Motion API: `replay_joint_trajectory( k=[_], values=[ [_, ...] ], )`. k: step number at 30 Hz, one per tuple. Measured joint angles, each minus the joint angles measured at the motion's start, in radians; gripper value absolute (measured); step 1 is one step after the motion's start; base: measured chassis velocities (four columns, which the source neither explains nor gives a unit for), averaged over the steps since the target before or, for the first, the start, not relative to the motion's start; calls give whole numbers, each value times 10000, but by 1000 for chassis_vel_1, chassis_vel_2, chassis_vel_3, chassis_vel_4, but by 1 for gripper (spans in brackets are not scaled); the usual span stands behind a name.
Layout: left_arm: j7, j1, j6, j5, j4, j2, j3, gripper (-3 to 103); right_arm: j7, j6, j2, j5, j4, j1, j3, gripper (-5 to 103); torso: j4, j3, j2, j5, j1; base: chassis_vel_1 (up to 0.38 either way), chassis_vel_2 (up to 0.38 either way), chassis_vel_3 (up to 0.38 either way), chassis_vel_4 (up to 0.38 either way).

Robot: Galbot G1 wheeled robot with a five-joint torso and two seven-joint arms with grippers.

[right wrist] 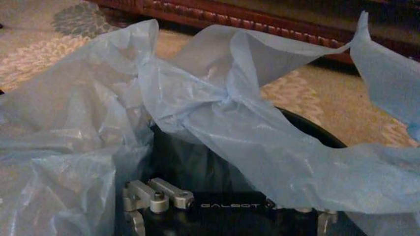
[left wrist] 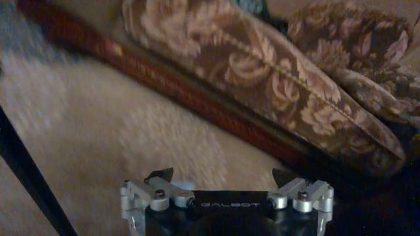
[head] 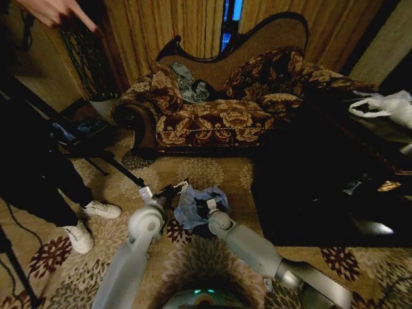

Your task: Place a garbage bag over the trash bin.

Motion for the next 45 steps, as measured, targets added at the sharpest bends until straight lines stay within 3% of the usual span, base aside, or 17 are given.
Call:
replay_joint_trajectory(
  k=[1, 3, 5, 9, 10, 12, 15, 22, 27, 35, 40, 43, 45],
  values=[
    [-500, -346, -52, -968, 411, 66, 41, 100, -10, 23, -23, -18, 26, -27, 8, 100, 0, 0, 0, -1, -1, 0, 0, 0, 0],
    [-630, -463, -173, -1240, 627, 69, 65, 100, -14, 41, -37, -30, 46, -48, 11, 100, -1, 0, 0, -2, 0, 0, 0, 0, 0],
    [-986, -797, -684, -2003, 1397, -107, 73, 100, -17, 82, -84, -53, 137, -113, 3, 100, 0, 0, 0, 0, 0, 0, 0, 0, 0],
    [-985, -945, -1398, -2235, 2176, -414, 72, 100, -18, 99, -124, -69, 206, -146, -8, 100, 0, 0, 0, 0, 0, 0, 0, 0, 0],
    [-817, -1001, -1971, -2194, 2759, -674, 67, 101, -17, 109, -160, -76, 255, -162, -11, 100, 0, 0, 0, -2, 0, 0, 0, 0, 0],
    [-785, -1007, -2149, -2209, 2911, -778, 51, 101, -16, 110, -183, -79, 270, -168, -11, 100, 0, 0, -1, -2, 0, 0, 0, 0, 0],
    [-1218, -966, -2605, -3111, 2837, -1165, -37, 93, -7, 126, -281, -98, 337, -209, -21, 100, 1, 0, -1, 0, 0, 0, 0, 0, 0],
    [-2192, -881, -2902, -4448, 2054, -1610, 33, 100, 37, 139, -292, -134, 390, -263, -34, 100, 0, -1, 0, 2, -1, 0, 0, 0, 0],
    [-2517, -1146, -3050, -4755, 2803, -1901, 70, 100, 105, 142, -305, -133, 476, -282, -64, 100, 0, 0, 0, 0, -1, 0, 0, 0, 0],
    [-2412, -1427, -3253, -5039, 3899, -2236, 21, 102, 153, 162, -376, -85, 559, -265, -165, 100, 0, 0, 0, 1, -1, 0, 0, 0, 0],
    [-2438, -1403, -3297, -5076, 4001, -2397, -1, 98, 180, 179, -359, -61, 553, -227, -224, 100, 0, -1, 0, 1, -1, 0, 0, 0, 0],
    [-2270, -1396, -3416, -5018, 4139, -2389, 24, 84, 209, 214, -354, -65, 546, -248, -270, 100, 1, -1, 2, 1, -1, 0, 0, 0, 0],
    [-2208, -1402, -3438, -4985, 4175, -2393, 25, 84, 220, 218, -365, -65, 553, -257, -285, 100, 1, -1, 1, 0, -1, 0, 0, 0, 0]
  ],
)
